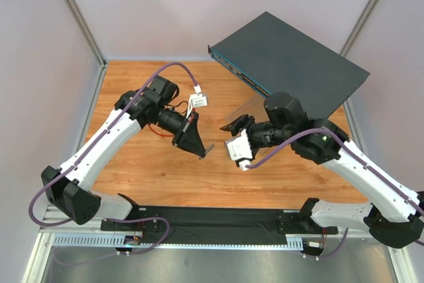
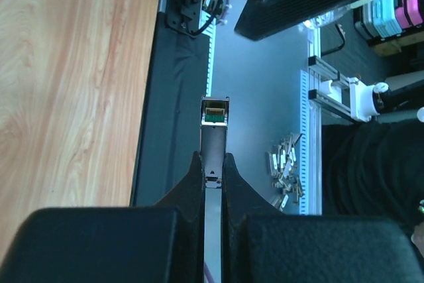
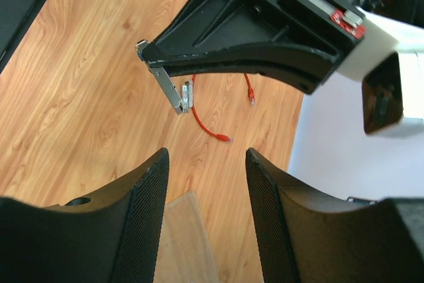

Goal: Insert the plug into the switch port

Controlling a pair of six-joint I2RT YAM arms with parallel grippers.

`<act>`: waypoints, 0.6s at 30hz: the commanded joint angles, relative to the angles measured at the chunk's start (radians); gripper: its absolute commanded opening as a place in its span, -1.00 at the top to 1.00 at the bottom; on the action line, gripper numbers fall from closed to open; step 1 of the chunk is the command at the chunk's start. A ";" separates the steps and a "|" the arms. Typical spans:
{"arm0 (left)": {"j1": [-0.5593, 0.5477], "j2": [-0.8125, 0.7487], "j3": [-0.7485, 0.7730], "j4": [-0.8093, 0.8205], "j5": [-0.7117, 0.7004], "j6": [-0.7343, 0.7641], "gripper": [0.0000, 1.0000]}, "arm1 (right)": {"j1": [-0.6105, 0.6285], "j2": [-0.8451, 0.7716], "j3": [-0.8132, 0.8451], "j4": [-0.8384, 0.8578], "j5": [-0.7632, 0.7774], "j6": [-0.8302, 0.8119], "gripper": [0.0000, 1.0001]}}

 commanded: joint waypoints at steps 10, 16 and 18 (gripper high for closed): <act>-0.027 0.025 0.035 -0.011 0.061 0.006 1.00 | 0.113 0.052 -0.034 -0.010 0.065 -0.165 0.04; -0.029 0.039 0.040 -0.006 0.066 -0.006 1.00 | 0.131 0.088 -0.032 0.001 0.088 -0.176 0.11; -0.033 0.042 0.043 -0.008 0.067 -0.005 1.00 | 0.136 0.100 -0.034 0.010 0.093 -0.178 0.12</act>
